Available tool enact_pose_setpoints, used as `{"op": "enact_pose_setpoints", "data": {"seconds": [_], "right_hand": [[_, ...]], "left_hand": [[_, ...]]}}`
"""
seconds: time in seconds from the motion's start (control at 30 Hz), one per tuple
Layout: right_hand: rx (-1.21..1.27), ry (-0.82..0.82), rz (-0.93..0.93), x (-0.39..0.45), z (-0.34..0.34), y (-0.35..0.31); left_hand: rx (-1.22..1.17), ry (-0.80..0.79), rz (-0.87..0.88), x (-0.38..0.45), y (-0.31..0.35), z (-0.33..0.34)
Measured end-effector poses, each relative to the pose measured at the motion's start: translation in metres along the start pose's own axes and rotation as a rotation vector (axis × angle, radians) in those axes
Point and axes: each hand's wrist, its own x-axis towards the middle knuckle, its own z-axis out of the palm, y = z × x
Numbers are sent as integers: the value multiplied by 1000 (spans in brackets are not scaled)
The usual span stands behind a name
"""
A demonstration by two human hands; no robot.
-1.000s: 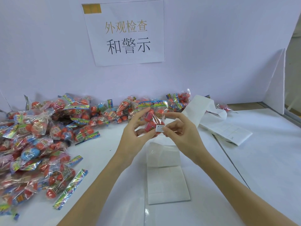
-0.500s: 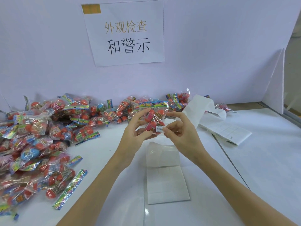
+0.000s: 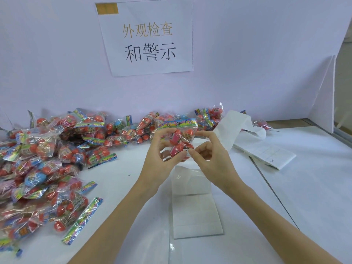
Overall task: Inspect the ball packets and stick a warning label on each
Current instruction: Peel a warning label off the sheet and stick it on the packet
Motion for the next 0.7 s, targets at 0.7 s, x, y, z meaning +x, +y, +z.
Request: {"op": "enact_pose_setpoints", "data": {"seconds": [0.7], "right_hand": [[580,-321,377,5,-15,-8]], "left_hand": [[-369,-154,-334,6,7,-10]]}}
